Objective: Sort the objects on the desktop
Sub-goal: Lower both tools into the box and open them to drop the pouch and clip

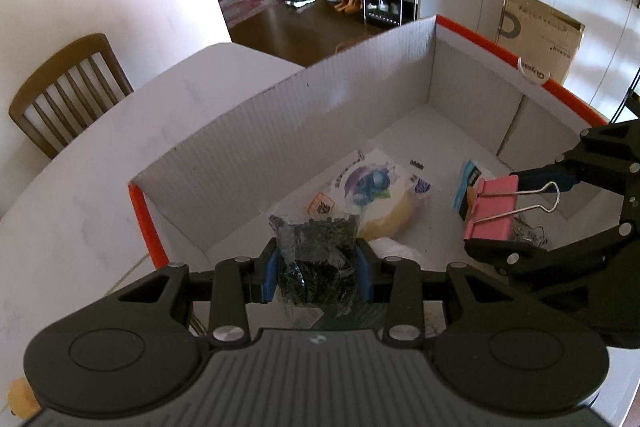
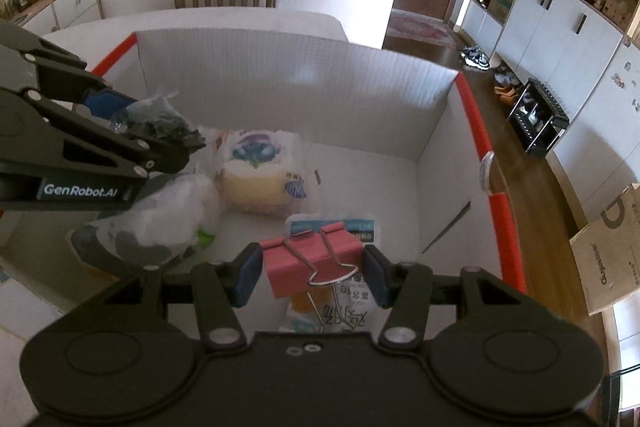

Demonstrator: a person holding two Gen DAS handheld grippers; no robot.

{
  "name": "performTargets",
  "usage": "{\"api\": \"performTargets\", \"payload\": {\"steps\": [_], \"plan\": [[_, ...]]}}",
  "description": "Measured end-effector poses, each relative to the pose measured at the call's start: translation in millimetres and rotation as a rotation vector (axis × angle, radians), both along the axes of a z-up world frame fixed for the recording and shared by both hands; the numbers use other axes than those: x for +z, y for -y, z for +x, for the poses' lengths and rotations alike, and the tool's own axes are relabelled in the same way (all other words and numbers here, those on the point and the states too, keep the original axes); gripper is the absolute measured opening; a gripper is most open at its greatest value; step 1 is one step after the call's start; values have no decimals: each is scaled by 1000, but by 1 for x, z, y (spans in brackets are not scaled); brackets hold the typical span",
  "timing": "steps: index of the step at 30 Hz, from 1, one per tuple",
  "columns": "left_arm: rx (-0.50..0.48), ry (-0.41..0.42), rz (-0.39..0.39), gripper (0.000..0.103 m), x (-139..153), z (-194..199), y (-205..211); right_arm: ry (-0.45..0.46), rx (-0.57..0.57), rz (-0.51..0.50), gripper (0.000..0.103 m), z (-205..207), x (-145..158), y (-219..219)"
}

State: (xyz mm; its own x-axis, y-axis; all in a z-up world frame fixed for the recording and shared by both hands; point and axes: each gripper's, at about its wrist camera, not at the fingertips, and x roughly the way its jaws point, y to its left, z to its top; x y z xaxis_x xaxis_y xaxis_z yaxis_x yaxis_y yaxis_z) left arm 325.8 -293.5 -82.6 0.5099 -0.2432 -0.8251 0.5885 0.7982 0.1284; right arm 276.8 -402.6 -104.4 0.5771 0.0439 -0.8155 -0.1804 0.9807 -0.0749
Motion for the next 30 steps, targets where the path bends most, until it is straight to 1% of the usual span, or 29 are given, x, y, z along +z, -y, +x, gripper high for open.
{"api": "performTargets", "payload": {"steps": [7,16,17,19,20,21,24,30], "plan": [[-17,-25,21,37,-8,-1,3,-22,-3,18,54,3,-3,2],[-28,-36,30,38,-9,0,4,-30,-1,29,53,2,-2,2],[-30,-34,29,40,-8,-1,4,-28,1,28,54,2,-1,2],[-32,-27,23,50,-6,-2,2,-26,2,25,55,1,1,2],[-35,-20,18,58,-4,-2,2,-25,1,24,57,1,1,3],[-36,-12,13,63,-3,-4,2,-23,0,25,59,1,1,4],[-39,5,5,65,2,-7,1,-14,-3,27,65,-2,1,5],[-39,14,-12,65,12,-13,-1,1,6,31,65,-8,8,9]]}}
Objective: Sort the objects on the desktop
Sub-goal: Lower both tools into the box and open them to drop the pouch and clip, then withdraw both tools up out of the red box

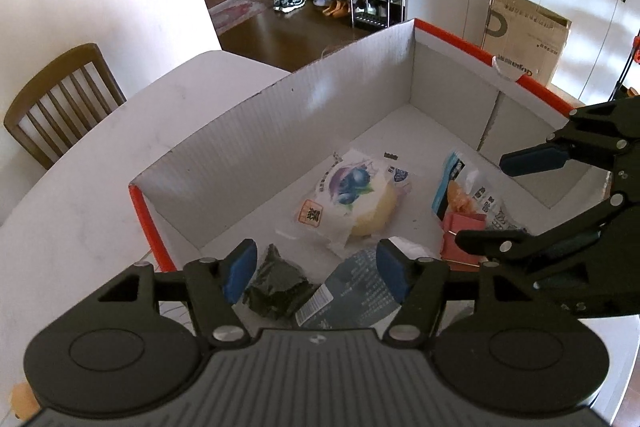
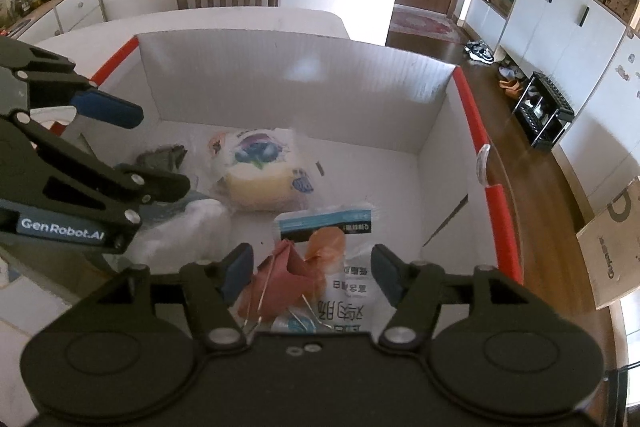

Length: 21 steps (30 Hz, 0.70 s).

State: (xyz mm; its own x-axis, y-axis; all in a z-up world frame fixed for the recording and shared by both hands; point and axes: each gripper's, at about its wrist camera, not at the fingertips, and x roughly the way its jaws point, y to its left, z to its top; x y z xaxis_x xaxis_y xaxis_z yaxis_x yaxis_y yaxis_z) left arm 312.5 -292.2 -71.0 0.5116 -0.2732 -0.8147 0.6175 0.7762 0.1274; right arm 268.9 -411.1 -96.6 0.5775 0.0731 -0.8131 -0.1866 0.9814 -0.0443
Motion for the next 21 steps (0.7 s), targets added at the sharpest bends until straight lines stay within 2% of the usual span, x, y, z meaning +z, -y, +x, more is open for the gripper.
{"api": "performTargets", "payload": {"steps": [10,20,21], "plan": [[11,15,-53,65,21,-16,-10,39,13,28,68,-14,24,3],[28,35,-115,65,45,-42,-24,95,30,75,78,-35,51,6],[29,38,-119,69,47,-45,-25,99,33,77,79,-37,53,6]]}}
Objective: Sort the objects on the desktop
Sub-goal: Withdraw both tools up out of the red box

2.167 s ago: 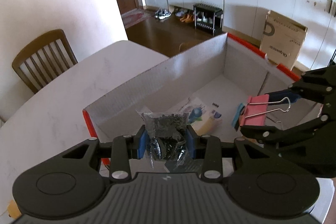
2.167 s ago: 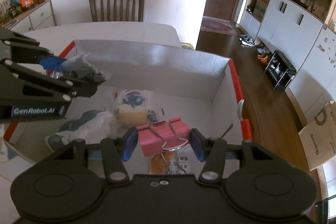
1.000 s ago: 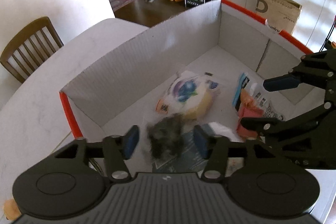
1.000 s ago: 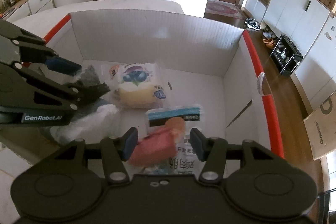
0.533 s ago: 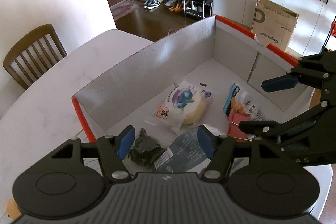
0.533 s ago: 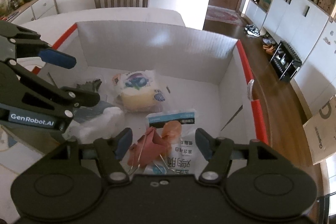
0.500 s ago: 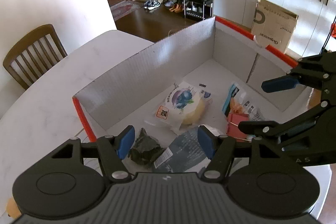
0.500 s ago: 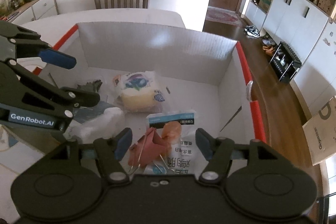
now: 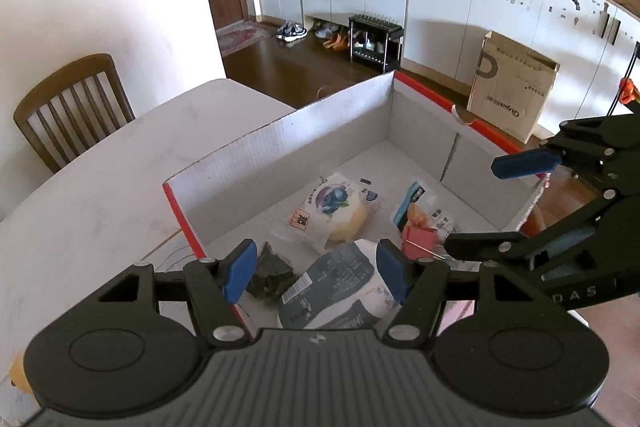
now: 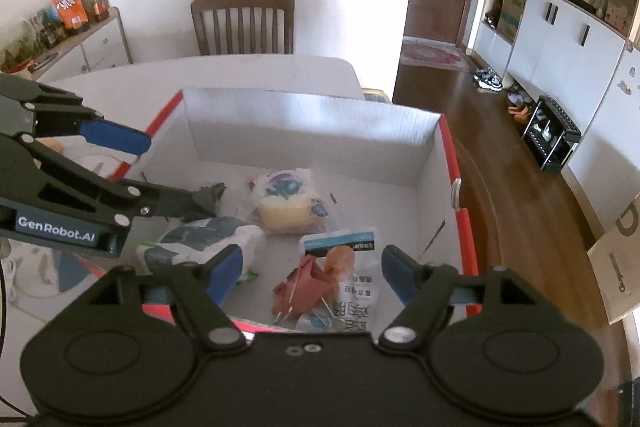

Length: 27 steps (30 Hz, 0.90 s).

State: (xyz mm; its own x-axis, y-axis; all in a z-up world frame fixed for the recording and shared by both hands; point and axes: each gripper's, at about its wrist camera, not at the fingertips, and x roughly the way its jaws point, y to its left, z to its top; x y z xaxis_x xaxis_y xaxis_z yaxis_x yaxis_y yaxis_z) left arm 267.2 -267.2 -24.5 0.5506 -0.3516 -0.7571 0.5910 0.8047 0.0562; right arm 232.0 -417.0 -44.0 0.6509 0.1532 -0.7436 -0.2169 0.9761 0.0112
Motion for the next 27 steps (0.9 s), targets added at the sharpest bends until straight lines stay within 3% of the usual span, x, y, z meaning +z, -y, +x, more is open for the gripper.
{"api": "performTargets", "payload": {"steps": [2,14,20,27], "plan": [[0,9,-10,74,4,-6,-3,11,3,4,80,-5,4,1],[33,55,-58,78,22,-33,-26,82,28,32,98,-26,21,-5],[62,69,-79,80,28,-42,-47,100,48,46,99,-34,30,-16],[90,95,-121,91,34,-54,-78,138,62,52,103,-46,40,-39]]}}
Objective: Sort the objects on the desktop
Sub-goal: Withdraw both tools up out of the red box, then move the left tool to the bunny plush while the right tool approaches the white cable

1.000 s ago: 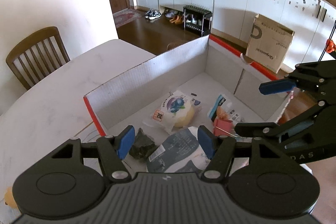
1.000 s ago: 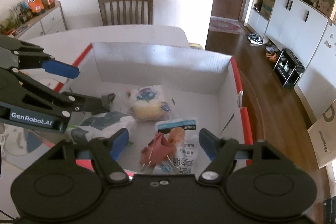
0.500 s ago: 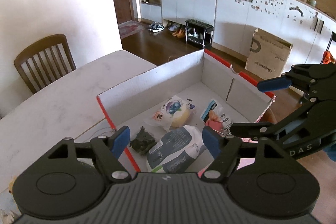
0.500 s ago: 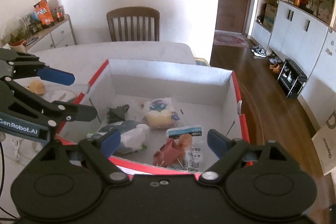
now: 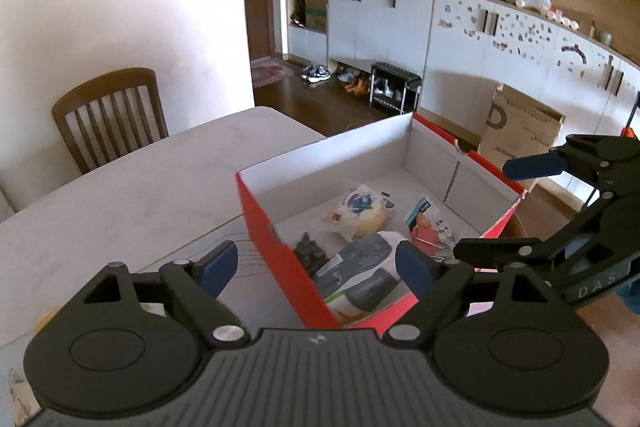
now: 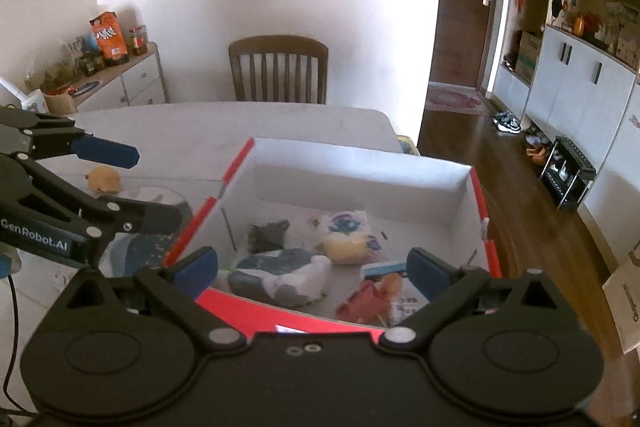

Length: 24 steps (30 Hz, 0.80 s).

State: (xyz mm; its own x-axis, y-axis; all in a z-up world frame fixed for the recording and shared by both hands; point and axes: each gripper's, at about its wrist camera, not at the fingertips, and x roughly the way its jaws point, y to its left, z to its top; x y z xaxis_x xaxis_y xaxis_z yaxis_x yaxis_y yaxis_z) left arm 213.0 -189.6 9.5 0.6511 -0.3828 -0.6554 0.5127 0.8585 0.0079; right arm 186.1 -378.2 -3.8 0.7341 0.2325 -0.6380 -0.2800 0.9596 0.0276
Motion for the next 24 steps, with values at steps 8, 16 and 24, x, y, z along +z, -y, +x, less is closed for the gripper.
{"api": "performTargets", "payload": {"steps": [8,16,24], "plan": [[31,9,-28,100,-2,-11,-45,14,-2,4,103,-11,3,-35],[68,11,-45,100,-5,-19,-91,20,9,-2,103,-20,6,-75],[84,8,-43,100,-11,-28,-134,14,17,1,103,-24,4,-113]]}}
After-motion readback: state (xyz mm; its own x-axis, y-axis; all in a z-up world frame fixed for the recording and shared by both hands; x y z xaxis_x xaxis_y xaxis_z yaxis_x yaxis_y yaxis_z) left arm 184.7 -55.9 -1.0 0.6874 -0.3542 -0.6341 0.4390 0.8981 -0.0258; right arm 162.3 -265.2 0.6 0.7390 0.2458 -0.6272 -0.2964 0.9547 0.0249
